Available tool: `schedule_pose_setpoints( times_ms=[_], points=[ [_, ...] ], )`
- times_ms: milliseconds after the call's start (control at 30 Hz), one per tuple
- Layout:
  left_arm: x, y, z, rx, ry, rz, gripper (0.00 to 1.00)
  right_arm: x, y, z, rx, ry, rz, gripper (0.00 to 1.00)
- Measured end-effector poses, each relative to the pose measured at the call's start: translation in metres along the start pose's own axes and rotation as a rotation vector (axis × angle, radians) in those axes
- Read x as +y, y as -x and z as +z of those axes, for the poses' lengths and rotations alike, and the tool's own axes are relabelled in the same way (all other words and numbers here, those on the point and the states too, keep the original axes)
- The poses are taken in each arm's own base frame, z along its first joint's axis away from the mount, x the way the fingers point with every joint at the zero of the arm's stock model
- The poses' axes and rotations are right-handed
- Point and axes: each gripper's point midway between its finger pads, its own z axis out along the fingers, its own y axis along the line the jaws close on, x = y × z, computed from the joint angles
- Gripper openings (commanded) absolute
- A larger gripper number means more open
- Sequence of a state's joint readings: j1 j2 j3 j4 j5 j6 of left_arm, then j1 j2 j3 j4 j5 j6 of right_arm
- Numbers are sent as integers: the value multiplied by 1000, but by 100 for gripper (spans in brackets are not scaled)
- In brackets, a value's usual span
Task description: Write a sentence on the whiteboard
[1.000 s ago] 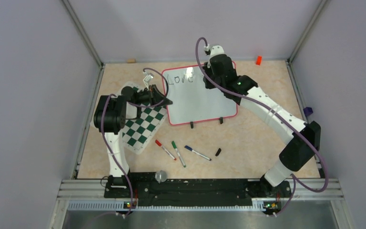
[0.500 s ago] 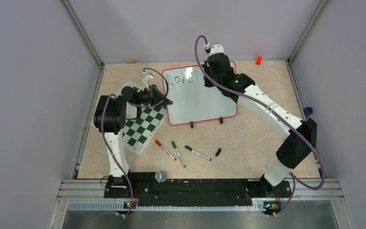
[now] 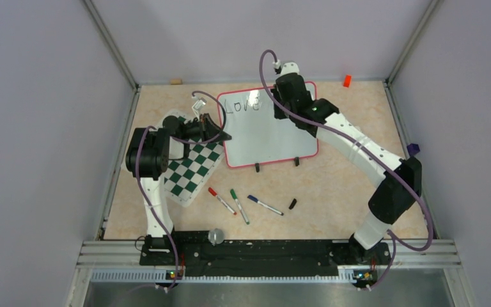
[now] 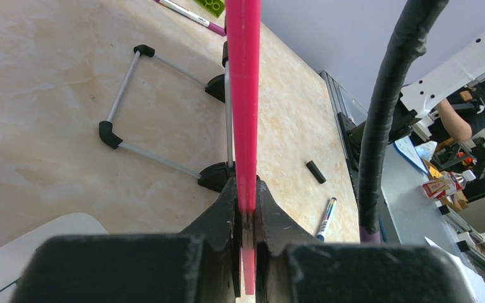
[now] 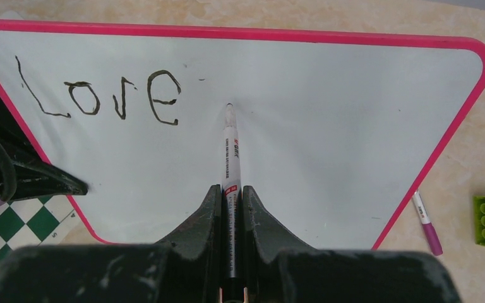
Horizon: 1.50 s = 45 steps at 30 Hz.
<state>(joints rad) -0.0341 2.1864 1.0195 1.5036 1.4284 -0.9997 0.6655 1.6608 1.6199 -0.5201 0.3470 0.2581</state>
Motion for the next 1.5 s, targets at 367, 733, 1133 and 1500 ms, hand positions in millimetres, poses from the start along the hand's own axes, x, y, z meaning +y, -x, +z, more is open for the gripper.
schedule_pose_setpoints(
  times_ms=[367,733,1133,1500],
  points=[
    [0,0,0,0,0,-1,0,2,1,5,6,-2,2,0],
    [0,0,0,0,0,0,0,3,5,5,-3,0,6,0],
    [0,0,0,0,0,0,0,3,5,5,-3,-2,8,0],
    [0,0,0,0,0,0,0,3,6,5,-7,-3,9,0]
  ],
)
